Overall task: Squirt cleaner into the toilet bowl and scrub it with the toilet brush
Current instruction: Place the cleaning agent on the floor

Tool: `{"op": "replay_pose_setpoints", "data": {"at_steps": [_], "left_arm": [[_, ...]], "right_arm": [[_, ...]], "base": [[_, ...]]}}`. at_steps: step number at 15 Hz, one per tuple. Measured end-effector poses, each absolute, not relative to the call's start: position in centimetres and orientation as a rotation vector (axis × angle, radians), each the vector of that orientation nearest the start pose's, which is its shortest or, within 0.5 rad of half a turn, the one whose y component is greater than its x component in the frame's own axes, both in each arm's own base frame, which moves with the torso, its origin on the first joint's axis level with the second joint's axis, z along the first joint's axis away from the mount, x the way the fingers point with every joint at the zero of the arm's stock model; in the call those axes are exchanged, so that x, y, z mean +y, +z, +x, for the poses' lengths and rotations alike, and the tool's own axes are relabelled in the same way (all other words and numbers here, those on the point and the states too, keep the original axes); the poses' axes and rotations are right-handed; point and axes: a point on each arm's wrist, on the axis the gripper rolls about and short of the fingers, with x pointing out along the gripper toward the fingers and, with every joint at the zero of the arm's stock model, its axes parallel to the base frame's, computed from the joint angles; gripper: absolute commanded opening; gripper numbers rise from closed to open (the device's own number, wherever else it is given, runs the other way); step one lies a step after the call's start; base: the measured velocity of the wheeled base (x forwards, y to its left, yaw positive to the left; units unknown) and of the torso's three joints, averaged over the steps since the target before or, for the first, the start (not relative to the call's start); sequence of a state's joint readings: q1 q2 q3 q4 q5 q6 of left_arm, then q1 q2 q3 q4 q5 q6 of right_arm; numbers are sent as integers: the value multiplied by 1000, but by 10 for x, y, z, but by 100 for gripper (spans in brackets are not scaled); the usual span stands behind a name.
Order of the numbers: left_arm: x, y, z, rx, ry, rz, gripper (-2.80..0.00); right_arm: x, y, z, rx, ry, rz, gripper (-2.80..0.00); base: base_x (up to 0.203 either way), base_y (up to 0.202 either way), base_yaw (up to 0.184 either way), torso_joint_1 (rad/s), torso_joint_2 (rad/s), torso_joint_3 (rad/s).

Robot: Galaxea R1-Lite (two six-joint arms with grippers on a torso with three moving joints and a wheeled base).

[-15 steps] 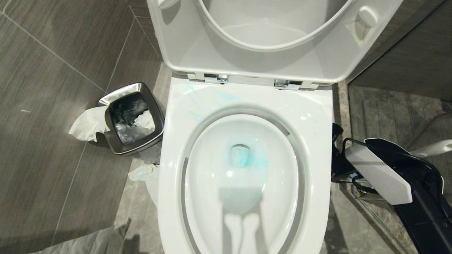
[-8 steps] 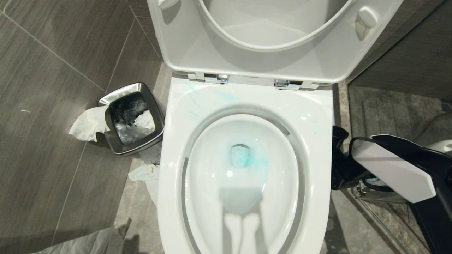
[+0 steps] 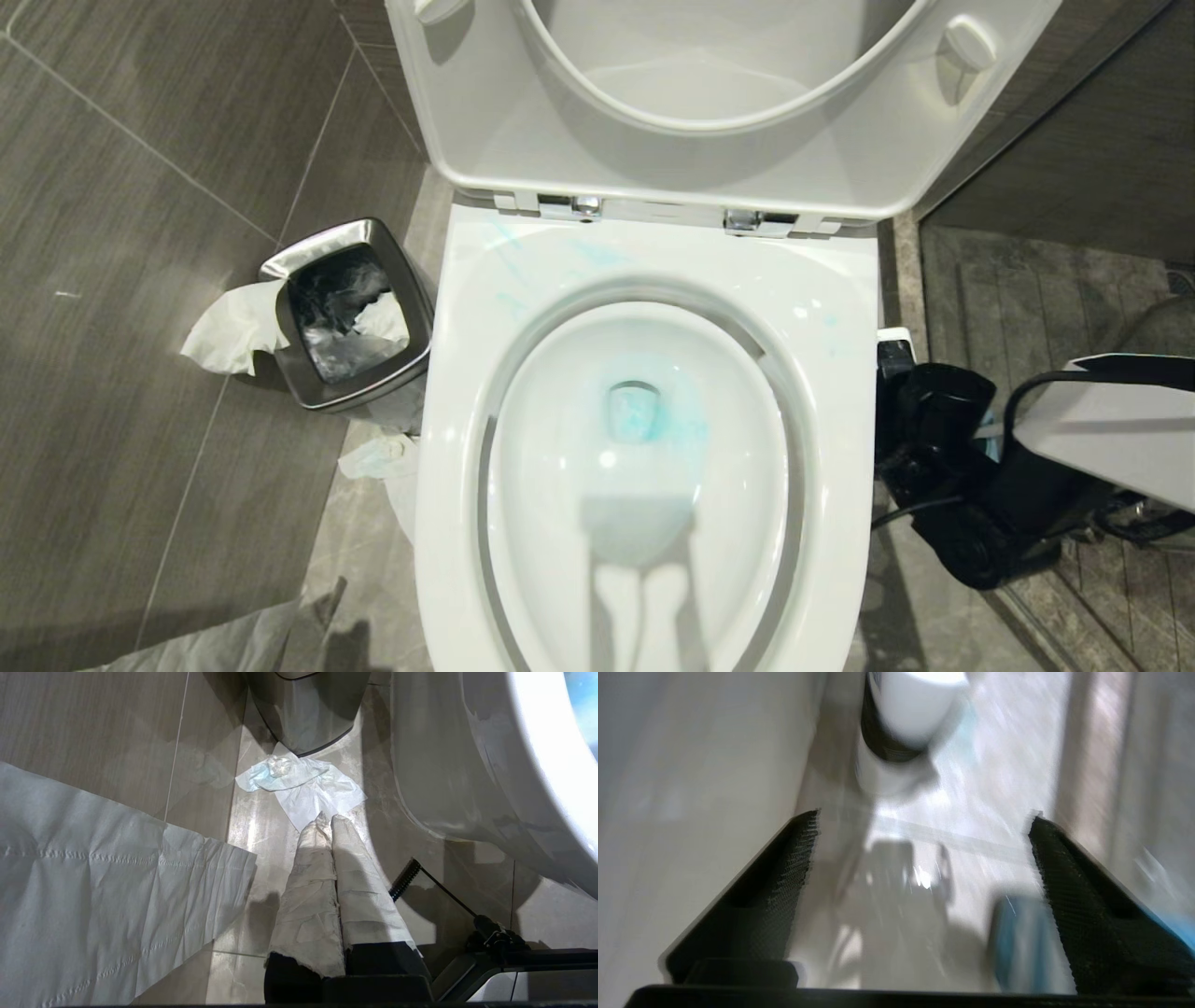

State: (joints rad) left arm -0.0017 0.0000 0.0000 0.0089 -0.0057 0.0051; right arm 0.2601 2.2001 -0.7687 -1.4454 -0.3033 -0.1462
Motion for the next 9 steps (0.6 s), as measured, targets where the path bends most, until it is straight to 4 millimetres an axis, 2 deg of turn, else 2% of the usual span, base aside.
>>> {"op": "replay_pose_setpoints", "data": {"at_steps": [4, 6, 9], "left_arm": [[0, 74, -23, 11, -8, 5, -280], [0, 75, -23, 8, -8, 5, -280], [0, 75, -23, 9, -7, 5, -280]], "right_arm": [[88, 114, 307, -20, -56, -139, -280], [84, 129, 288, -38, -68, -134, -280], [76, 146, 269, -17, -82, -140, -280]], "base": [[0, 0, 0, 0, 0, 0], [0, 0, 0, 0, 0, 0], [0, 0, 0, 0, 0, 0]]}}
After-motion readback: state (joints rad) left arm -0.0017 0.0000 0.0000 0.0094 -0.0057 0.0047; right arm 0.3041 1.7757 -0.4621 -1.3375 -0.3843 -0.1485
